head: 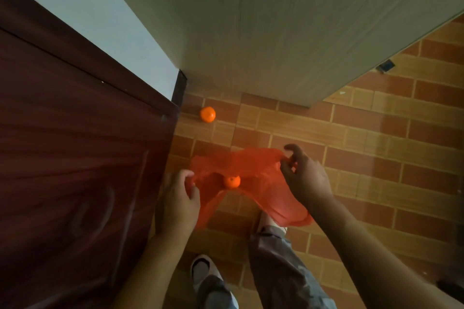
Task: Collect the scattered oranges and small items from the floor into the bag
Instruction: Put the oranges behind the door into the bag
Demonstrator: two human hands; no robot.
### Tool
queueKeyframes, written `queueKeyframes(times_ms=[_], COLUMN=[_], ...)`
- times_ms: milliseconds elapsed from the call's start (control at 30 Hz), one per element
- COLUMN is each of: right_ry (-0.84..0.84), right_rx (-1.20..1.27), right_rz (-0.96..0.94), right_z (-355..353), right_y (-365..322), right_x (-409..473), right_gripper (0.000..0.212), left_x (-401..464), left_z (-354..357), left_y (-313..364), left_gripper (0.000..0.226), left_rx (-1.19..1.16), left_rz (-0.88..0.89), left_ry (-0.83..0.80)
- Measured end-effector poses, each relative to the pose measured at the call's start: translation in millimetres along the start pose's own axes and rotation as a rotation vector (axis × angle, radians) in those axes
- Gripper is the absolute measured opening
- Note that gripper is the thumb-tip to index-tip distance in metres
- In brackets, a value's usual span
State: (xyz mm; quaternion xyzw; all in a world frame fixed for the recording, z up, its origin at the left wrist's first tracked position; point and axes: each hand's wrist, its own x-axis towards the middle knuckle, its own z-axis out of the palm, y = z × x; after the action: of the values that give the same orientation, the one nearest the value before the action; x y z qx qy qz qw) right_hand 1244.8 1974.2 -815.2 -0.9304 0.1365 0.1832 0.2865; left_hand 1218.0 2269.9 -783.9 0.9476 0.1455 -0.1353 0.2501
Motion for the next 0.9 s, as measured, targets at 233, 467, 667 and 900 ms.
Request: queueKeyframes(times_ms=[233,467,667,900], right_ry=[-0.051,-0.078,-0.019,-0.008], right_rx=[-0.348,-0.48,-0.578,-0.466], right_rz=[-0.383,-0.583,-0.575,-0.545], right_z=[50,124,167,189], right_y=[12,52,77,87], right_x=[26,75,128,145], right_gripper=[0.071,0.072,0.081,0.092], left_x=[35,108,161,196], left_z=[51,126,187,195], left_y=[-23,-71,-102,-68], left_gripper=[0.05,0.054,0.048,0.071], left_rx=[0.085,0.107,0.049,0.069], left_rz=[0.315,0.399,0.414,0.443], left_ry=[-0.044,-0.022,-0.007,-0.204])
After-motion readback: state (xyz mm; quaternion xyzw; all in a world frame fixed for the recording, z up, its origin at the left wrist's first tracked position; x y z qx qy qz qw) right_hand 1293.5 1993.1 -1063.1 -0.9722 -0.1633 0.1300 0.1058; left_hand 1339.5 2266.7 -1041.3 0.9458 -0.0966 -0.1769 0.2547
